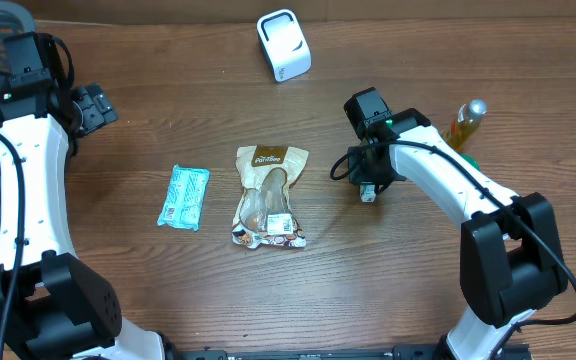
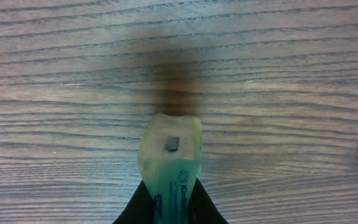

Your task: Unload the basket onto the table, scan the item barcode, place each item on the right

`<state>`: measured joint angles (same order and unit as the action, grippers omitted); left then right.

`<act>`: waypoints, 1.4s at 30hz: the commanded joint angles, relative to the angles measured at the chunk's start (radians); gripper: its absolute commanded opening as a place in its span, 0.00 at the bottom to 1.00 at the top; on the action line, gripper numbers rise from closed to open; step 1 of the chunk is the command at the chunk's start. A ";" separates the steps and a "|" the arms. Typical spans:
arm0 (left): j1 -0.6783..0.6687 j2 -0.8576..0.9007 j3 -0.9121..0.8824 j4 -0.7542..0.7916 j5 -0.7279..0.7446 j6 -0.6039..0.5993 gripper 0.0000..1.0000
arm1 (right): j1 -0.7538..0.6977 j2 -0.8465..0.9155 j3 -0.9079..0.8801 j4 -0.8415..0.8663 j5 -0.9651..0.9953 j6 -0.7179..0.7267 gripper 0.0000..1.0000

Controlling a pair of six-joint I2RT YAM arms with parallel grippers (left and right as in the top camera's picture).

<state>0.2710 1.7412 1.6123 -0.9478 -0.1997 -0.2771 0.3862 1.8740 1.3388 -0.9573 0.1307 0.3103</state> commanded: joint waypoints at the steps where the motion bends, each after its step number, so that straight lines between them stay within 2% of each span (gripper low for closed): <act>1: 0.003 -0.009 0.018 0.002 -0.013 0.011 1.00 | -0.002 -0.013 0.024 0.005 -0.001 -0.001 0.09; 25: 0.003 -0.009 0.018 0.002 -0.013 0.011 1.00 | -0.002 -0.013 0.024 0.002 0.000 0.000 0.11; 30: 0.003 -0.009 0.018 0.002 -0.013 0.011 1.00 | -0.002 -0.013 0.023 0.000 0.085 0.060 0.11; 42: 0.003 -0.009 0.018 0.002 -0.013 0.011 1.00 | -0.002 -0.013 -0.005 0.013 0.149 0.060 0.11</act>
<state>0.2710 1.7412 1.6123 -0.9478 -0.1997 -0.2771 0.3862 1.8740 1.3388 -0.9508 0.2413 0.3588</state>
